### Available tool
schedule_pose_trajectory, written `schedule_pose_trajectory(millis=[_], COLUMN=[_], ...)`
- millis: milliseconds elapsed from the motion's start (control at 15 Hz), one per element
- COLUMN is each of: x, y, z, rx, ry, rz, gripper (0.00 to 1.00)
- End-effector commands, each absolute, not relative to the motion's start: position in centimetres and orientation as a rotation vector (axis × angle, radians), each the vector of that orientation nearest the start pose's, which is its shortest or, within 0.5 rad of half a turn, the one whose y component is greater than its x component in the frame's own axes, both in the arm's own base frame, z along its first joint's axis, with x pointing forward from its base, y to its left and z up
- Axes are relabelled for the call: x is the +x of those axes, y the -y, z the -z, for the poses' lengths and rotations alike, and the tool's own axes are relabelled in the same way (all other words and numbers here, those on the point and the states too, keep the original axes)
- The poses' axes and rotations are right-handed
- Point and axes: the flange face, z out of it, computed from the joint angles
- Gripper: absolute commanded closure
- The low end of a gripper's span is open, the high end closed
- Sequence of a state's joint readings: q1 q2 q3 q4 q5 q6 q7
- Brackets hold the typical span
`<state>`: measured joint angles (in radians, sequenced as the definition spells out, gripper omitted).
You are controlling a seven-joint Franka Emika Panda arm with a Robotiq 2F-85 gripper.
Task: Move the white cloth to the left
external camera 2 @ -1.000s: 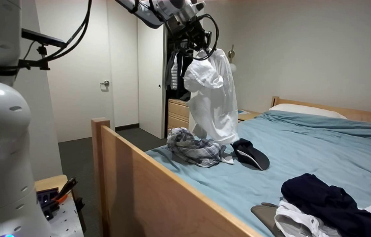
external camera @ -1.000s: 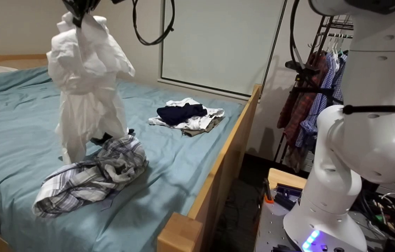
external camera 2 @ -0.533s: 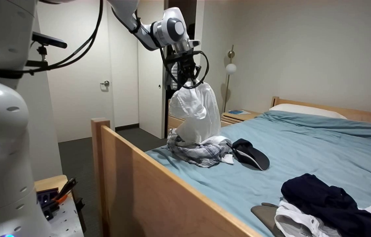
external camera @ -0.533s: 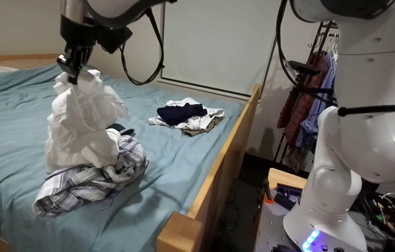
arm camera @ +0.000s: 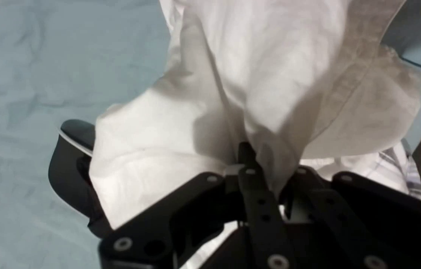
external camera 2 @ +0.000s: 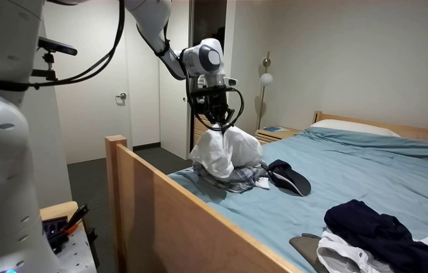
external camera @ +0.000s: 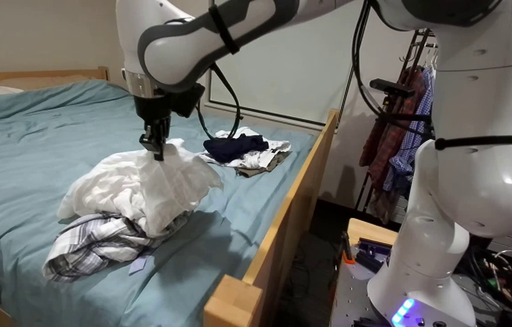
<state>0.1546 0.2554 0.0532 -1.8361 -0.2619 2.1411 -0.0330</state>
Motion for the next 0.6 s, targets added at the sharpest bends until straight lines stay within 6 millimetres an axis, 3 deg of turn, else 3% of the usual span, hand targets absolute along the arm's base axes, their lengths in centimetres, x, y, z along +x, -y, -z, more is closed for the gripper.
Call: schedule_pose_trajectory(millis=[0, 267, 533], x=[60.8, 60.0, 58.2], y=[-10.4, -9.9, -9.4], z=[-38.1, -38.8, -41.6], rx=[-3.264, -3.242, -3.224], ry=[0.598, 0.546, 0.511], rz=[0.028, 0.083, 0.299], gripper=[0.55, 0.29, 0.05])
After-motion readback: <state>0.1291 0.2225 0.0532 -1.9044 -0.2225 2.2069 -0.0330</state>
